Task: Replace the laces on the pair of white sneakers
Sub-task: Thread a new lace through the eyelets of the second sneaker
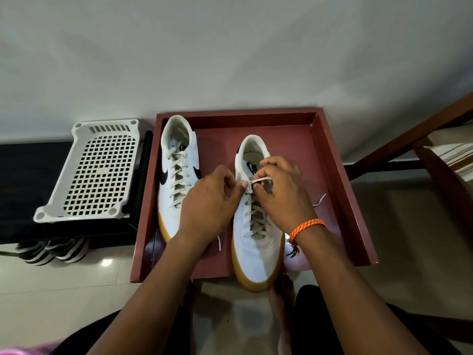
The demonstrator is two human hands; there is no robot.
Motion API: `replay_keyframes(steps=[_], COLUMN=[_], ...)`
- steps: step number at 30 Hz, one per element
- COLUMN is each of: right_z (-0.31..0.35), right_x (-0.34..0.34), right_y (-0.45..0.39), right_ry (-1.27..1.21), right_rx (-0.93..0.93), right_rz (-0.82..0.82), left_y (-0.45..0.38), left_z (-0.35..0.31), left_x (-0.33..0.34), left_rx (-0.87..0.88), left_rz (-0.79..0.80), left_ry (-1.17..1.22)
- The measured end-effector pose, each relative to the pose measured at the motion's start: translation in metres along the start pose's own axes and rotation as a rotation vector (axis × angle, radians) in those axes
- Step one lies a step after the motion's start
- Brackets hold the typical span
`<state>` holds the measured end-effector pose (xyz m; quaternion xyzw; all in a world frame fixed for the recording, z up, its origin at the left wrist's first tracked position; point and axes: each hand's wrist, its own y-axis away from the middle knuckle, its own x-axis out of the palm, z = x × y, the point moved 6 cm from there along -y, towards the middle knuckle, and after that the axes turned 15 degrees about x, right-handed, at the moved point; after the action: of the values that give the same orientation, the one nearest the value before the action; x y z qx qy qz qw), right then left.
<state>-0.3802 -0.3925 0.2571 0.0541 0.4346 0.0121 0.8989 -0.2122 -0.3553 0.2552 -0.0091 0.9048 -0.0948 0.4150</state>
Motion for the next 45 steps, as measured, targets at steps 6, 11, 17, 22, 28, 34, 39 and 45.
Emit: replay_keyframes(steps=[6, 11, 17, 22, 28, 34, 39, 45], right_z=[0.000, -0.001, -0.002, 0.000, -0.008, -0.028, -0.043, -0.031], right_x=[0.002, 0.000, -0.002, -0.002, -0.008, -0.017, -0.008, -0.007], right_y=[0.000, 0.000, 0.000, 0.002, 0.001, -0.014, -0.009, -0.004], right_ry=[0.005, -0.022, -0.075, -0.130, -0.221, -0.288, -0.353, -0.473], right_rx=[-0.004, 0.000, 0.016, 0.017, 0.169, 0.363, 0.507, 0.535], right_rz=[0.000, -0.007, 0.053, 0.083, 0.159, 0.087, 0.255, 0.403], left_y=[-0.003, -0.004, -0.010, -0.006, -0.007, -0.003, -0.010, -0.004], left_z=[0.005, 0.007, 0.000, 0.001, 0.007, 0.004, 0.012, -0.003], left_x=[0.009, 0.009, -0.022, -0.028, -0.034, 0.004, 0.000, -0.001], left_rx=[0.032, -0.257, -0.288, -0.346, -0.143, -0.005, -0.045, -0.130], left_rz=[-0.019, -0.055, -0.168, -0.231, -0.135, 0.121, 0.034, 0.063], left_ry=[0.077, 0.805, 1.480, 1.618, 0.607, 0.072, 0.331, 0.580])
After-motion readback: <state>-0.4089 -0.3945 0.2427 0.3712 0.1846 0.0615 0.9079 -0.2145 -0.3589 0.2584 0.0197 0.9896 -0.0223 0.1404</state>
